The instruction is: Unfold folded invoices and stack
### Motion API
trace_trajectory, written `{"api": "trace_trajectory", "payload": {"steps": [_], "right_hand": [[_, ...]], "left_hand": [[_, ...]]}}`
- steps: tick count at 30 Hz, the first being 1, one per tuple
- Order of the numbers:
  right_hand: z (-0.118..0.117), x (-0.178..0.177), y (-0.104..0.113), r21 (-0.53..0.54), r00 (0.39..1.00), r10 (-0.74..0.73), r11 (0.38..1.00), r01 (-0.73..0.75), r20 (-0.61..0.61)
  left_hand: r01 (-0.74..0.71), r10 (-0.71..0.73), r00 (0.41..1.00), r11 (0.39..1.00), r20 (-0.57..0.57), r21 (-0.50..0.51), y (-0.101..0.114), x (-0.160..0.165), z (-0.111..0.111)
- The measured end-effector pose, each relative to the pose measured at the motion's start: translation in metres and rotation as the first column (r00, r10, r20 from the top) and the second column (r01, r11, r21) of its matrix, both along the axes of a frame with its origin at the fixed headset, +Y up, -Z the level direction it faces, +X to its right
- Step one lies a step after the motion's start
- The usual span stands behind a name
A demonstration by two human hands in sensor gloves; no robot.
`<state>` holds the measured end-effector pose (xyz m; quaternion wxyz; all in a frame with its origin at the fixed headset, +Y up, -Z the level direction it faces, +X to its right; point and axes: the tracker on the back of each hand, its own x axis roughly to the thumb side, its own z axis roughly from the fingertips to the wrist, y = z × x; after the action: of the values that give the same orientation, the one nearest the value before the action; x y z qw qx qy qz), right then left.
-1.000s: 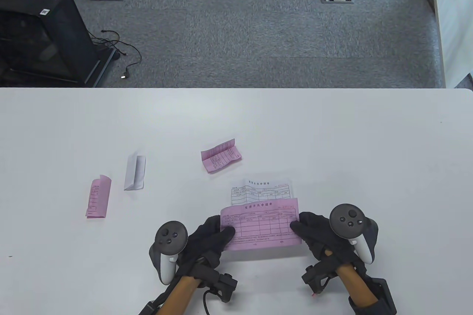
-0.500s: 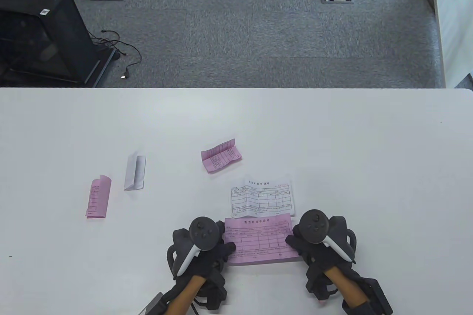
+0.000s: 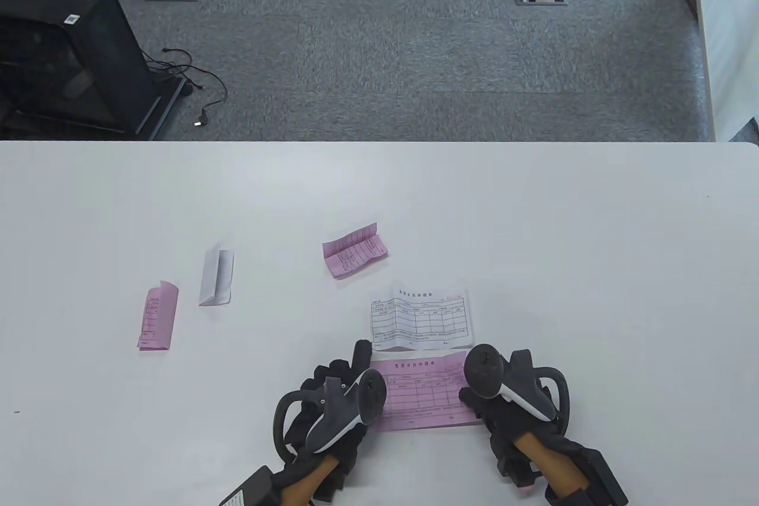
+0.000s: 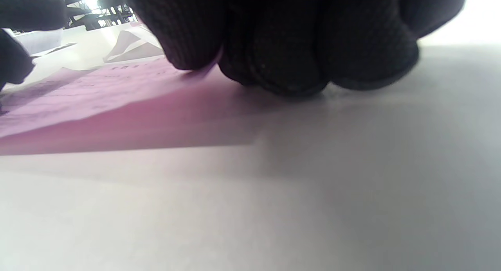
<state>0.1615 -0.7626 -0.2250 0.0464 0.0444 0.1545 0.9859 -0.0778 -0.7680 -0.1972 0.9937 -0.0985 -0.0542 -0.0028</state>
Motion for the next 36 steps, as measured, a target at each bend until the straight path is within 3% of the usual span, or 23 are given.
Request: {"api": "trace_trajectory", "payload": {"steps": [6, 9, 11, 13, 17, 21, 25, 31, 36], "right_hand": [[0.001, 0.0, 0.002, -0.015, 0.999, 0.041, 0.999, -0.041, -0.001], [0.002, 0.002, 0.008, -0.017, 0.995, 0.101, 0.995, -0.101, 0.003], [0.009, 0.001, 0.026, 0.141, 0.979, 0.2, 0.969, -0.202, 0.024], [0.016, -0.004, 0.041, 0.279, 0.979, 0.203, 0.939, -0.199, 0.014], [0.029, -0.029, 0.056, 0.38, 0.991, 0.086, 0.924, -0.043, -0.098], [0.032, -0.058, 0.052, 0.327, 0.969, 0.097, 0.945, -0.018, -0.227], [0.027, -0.084, 0.032, 0.214, 0.942, 0.127, 0.975, -0.061, -0.312], [0.021, -0.105, 0.004, 0.179, 0.922, 0.176, 0.977, -0.119, -0.346], [0.019, -0.107, -0.003, 0.174, 0.915, 0.206, 0.973, -0.153, -0.348]], "left_hand": [[-0.05, 0.054, 0.998, 0.982, 0.018, -0.18, -0.003, -0.011, -0.007], [-0.084, 0.086, 0.996, 0.976, 0.003, -0.199, -0.006, -0.015, -0.008], [-0.077, 0.08, 0.997, 0.976, 0.008, -0.202, -0.005, -0.015, -0.008], [-0.077, 0.082, 0.997, 0.976, 0.016, -0.204, -0.005, -0.015, -0.008], [-0.097, 0.104, 0.994, 0.972, 0.018, -0.214, -0.005, -0.015, -0.008], [-0.099, 0.107, 0.994, 0.971, 0.023, -0.217, -0.005, -0.014, -0.008], [-0.1, 0.108, 0.994, 0.971, 0.026, -0.218, -0.005, -0.014, -0.007], [-0.096, 0.105, 0.994, 0.971, 0.03, -0.221, -0.006, -0.013, -0.007], [-0.094, 0.104, 0.994, 0.97, 0.033, -0.225, -0.006, -0.013, -0.007]]}}
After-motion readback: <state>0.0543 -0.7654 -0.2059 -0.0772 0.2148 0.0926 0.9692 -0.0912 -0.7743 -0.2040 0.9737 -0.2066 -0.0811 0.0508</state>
